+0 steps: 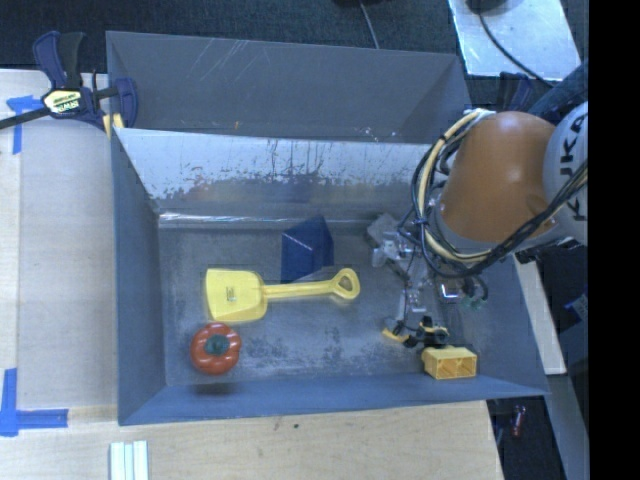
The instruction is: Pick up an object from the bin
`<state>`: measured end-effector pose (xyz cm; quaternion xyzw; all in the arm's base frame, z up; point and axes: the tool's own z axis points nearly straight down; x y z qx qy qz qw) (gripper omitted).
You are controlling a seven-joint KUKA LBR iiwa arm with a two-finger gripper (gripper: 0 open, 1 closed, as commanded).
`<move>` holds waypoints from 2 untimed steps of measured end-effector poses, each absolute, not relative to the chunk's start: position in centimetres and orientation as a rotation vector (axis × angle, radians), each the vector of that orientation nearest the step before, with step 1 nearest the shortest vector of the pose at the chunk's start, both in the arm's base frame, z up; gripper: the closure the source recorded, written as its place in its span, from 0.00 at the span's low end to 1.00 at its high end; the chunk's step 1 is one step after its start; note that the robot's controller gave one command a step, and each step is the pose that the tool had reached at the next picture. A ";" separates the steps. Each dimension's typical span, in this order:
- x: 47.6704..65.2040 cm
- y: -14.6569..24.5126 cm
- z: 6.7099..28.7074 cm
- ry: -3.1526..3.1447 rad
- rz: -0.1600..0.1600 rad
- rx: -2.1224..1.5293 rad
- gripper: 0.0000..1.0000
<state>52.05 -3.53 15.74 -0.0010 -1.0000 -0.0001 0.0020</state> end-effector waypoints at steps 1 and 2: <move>52.2 -3.5 16.0 -3.144 0.001 0.000 0.00; 60.9 -10.8 7.2 -3.121 0.000 -0.456 0.00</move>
Offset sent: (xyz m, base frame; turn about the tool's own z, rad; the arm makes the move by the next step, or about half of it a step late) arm 0.0856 -0.0724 -0.0874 0.2893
